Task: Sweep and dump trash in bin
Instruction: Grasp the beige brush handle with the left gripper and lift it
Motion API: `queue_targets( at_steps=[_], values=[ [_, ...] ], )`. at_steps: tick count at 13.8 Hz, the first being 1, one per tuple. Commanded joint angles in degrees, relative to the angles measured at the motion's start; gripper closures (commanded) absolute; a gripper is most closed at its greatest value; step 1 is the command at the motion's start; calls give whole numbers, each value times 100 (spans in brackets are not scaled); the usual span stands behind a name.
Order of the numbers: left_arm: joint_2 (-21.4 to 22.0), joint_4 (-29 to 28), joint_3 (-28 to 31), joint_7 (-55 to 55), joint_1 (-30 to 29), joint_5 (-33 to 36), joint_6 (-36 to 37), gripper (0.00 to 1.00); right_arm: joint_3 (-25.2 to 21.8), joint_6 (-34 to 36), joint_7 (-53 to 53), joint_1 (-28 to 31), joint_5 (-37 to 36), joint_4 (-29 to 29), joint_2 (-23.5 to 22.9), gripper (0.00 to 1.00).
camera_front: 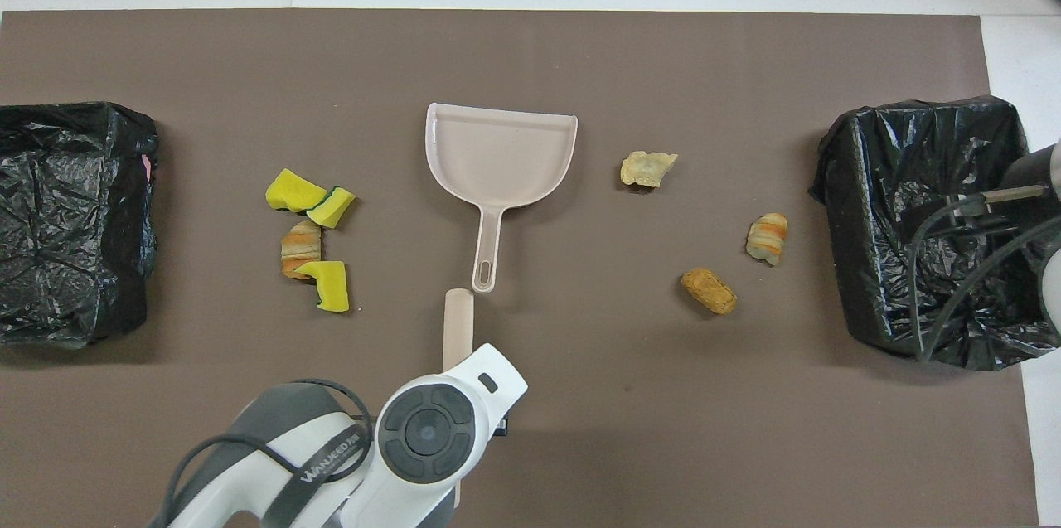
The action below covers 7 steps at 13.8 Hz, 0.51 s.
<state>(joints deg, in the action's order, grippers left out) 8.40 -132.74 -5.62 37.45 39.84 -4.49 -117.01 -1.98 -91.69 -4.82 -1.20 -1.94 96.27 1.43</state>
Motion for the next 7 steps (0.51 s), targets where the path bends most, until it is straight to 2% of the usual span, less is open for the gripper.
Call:
queue_targets(
  at_steps=[1,4,7],
  values=[
    [617,203,-18,-579,-650,-87,738,100,66,-296,16,-21,377,419,253,0],
    [575,853,8,-1676,-1555,-70,1662,100,145,-621,1101,-529,388,419,148,0],
    [295,1205,9,-2680,-2644,45,1647,100,154,-1051,1710,-1013,388,411,-98,0]
  ],
)
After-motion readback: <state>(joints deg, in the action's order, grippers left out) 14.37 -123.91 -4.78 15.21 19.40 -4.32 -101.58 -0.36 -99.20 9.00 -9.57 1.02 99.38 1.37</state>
